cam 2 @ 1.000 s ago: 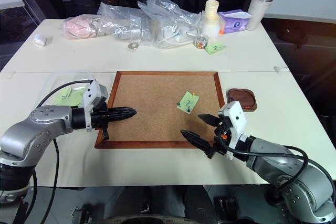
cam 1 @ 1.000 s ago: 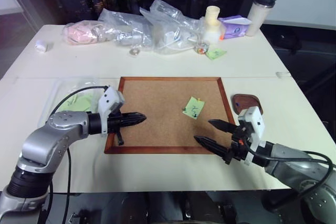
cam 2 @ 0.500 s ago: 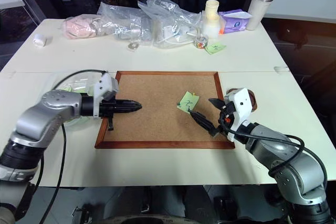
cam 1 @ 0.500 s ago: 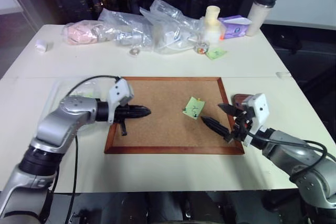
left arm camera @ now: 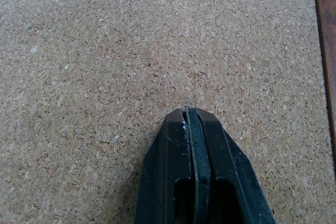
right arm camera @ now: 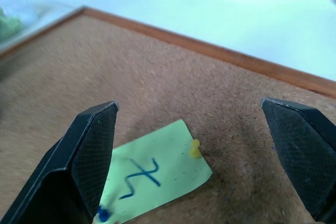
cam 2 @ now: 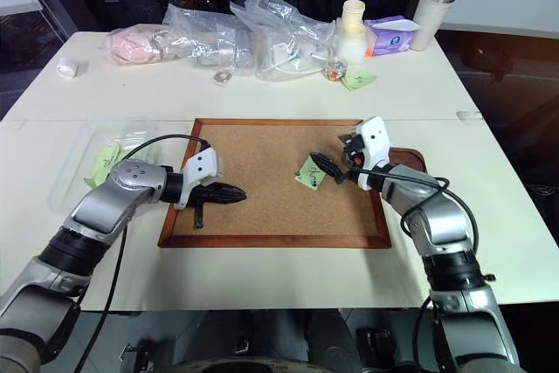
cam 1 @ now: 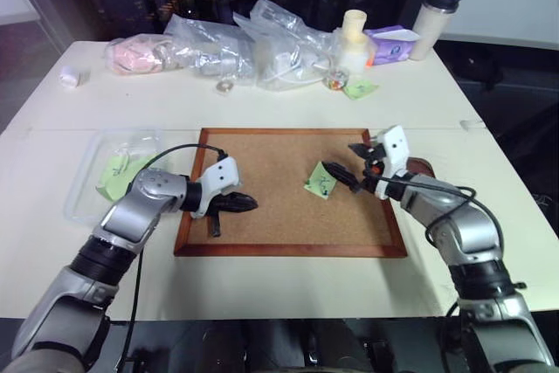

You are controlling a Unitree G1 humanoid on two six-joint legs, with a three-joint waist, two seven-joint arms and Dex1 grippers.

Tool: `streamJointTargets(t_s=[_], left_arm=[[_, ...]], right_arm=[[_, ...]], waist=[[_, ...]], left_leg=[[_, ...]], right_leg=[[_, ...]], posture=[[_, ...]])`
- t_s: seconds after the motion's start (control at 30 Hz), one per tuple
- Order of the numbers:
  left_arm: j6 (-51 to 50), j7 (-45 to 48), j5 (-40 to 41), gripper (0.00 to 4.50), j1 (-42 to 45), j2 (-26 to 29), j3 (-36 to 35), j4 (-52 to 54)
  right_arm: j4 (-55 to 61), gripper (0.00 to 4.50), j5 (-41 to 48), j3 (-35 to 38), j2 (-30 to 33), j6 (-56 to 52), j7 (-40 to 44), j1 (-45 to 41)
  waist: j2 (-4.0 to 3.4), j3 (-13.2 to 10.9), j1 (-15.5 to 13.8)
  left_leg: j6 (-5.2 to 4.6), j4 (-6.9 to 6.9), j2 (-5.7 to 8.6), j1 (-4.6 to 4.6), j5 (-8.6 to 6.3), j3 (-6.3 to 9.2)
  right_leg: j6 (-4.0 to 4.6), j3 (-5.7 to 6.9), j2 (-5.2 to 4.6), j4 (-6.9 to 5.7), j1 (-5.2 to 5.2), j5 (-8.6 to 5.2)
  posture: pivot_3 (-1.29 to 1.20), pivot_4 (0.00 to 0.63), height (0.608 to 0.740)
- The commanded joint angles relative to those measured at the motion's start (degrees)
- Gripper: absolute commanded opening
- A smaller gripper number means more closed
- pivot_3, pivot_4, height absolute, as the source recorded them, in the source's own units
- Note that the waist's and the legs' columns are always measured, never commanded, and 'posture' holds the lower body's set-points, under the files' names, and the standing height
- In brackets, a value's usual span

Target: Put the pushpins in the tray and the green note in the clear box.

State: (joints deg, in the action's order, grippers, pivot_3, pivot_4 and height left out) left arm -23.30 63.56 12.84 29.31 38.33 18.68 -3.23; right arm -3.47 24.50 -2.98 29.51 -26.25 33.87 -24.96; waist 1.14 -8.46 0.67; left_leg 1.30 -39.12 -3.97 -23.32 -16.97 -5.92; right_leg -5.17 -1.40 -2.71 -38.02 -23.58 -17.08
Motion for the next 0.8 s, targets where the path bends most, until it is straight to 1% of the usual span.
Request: streamJointTargets(t_s=[0.03,0.3,0.4,0.47,0.5,0.63,0.8], left_arm=[[-1.6,0.0,-2.2,0.07,-1.6,0.0,1.2,-1.3],[-3.3,-0.1,-1.8,0.07,-3.7,0.2,0.5,2.2],[-4.0,0.0,-1.7,0.00,-4.8,0.6,0.0,3.7],[-4.3,-0.1,-1.9,0.00,-5.0,0.7,0.0,4.1],[-4.4,-0.2,-2.0,0.00,-5.0,0.7,0.0,4.1],[-4.4,-0.3,-2.5,0.00,-5.0,0.6,0.0,4.1],[-4.4,-0.3,-2.6,0.00,-4.9,0.6,-0.1,4.2]], right_arm=[[-4.8,4.50,-2.6,-0.3,-0.8,3.6,3.4,-2.7],[-12.5,4.50,-5.4,0.6,-2.2,7.3,6.8,-4.9],[-14.5,3.64,-6.3,1.1,-2.9,8.7,6.8,-5.6],[-15.1,2.75,-6.5,1.4,-3.3,9.4,7.1,-5.8],[-15.3,2.15,-6.6,1.4,-3.4,9.6,7.2,-5.8],[-15.3,0.04,-7.7,1.1,-3.7,10.6,7.7,-5.5],[-14.6,0.04,-10.3,0.3,-3.0,12.5,8.1,-4.8]], waist=[[-0.01,0.0,0.0],[-0.01,0.0,0.1],[-0.02,0.0,0.2],[-0.03,0.0,0.3],[-0.03,0.0,0.3],[-0.04,0.0,0.2],[-0.04,0.0,0.2]], left_leg=[[0.00,0.00,0.00,0.00,0.00,0.01],[0.01,0.00,0.00,0.01,0.00,0.00],[0.01,0.00,-0.01,0.02,0.00,0.00],[0.01,0.01,-0.02,0.02,0.00,0.00],[0.01,0.01,-0.02,0.02,0.00,0.00],[0.01,0.01,-0.02,0.02,0.00,-0.02],[0.01,0.01,-0.02,0.03,0.01,-0.02]], right_leg=[[0.00,0.00,0.00,-0.01,0.00,0.00],[0.00,0.00,-0.01,-0.02,0.00,0.00],[0.00,0.00,-0.01,-0.04,0.00,0.00],[0.00,0.00,0.00,-0.05,-0.01,0.00],[0.00,0.00,0.00,-0.05,-0.01,0.00],[0.00,0.00,0.00,-0.04,0.00,0.00],[0.00,0.00,0.00,-0.05,-0.01,0.00]], posture=[[0.00,0.150,0.734],[0.00,0.150,0.734],[0.00,0.150,0.734],[0.00,0.150,0.734],[0.00,0.150,0.734],[0.00,0.150,0.734],[0.00,0.150,0.734]])
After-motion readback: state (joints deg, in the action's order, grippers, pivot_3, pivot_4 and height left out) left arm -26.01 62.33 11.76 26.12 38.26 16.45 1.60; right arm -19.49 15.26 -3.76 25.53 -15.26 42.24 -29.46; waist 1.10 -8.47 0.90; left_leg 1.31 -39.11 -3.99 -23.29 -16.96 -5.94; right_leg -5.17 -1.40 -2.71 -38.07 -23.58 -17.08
